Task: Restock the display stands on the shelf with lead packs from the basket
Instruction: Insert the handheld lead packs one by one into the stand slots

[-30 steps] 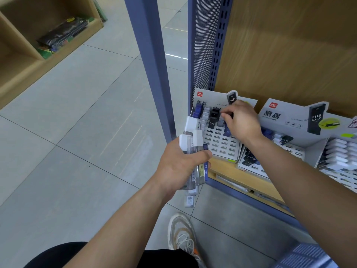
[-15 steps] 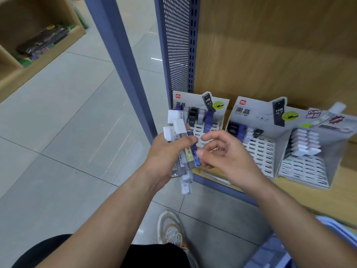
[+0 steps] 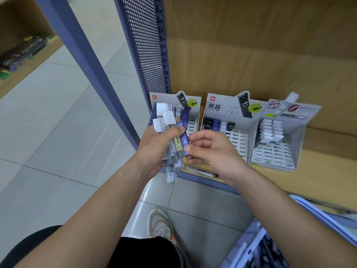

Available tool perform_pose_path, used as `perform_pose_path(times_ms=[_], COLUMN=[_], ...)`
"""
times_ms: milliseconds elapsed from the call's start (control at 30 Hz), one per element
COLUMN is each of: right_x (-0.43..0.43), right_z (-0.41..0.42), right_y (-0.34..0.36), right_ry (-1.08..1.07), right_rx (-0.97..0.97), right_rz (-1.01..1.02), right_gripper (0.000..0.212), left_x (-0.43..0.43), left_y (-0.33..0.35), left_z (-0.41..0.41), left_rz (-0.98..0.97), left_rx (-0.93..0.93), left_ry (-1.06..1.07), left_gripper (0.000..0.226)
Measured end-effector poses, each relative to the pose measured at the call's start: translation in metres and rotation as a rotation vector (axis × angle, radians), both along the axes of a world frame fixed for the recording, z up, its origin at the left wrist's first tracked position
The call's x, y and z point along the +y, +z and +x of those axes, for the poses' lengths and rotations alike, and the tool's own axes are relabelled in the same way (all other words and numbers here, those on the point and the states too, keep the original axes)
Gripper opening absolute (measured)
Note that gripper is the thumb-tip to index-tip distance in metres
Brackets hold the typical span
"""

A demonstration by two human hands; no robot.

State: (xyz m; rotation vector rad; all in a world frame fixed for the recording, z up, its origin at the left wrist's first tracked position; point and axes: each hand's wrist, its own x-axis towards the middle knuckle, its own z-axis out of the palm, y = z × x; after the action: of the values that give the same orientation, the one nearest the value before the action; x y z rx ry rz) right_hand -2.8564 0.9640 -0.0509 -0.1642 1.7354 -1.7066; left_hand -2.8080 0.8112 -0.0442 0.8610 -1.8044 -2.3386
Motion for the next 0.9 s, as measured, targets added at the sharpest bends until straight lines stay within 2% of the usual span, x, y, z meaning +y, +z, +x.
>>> perform_pose_path(times_ms=[200, 467, 700, 900], right_x=[0.010, 0.013, 0.023, 0.046], right_z=[0.000, 0.001, 0.001, -0.009], right_y=[-0.002, -0.003, -0.010, -0.019], right_ry=[-0.049, -0.108, -0.149, -0.348], right_rx=[-0.052, -0.132, -0.077, -0.005], right_rz=[-0.064, -0.147, -0.156, -0.184], right_gripper=[0.010, 0.010, 0.010, 0.013], left_x=[0.009, 0.012, 0.013, 0.012], left_y=[-0.001, -0.003, -0.005, -0.010], left_z=[-0.004, -0.009, -0.010, -0.009], left_rz=[0.023, 0.010, -0.035, -0.100], left_rx=[-0.014, -0.029, -0.058, -0.107], left_ry=[-0.004, 0.006, -0.020, -0.016], left_gripper=[0.011, 0.010, 0.022, 0.015])
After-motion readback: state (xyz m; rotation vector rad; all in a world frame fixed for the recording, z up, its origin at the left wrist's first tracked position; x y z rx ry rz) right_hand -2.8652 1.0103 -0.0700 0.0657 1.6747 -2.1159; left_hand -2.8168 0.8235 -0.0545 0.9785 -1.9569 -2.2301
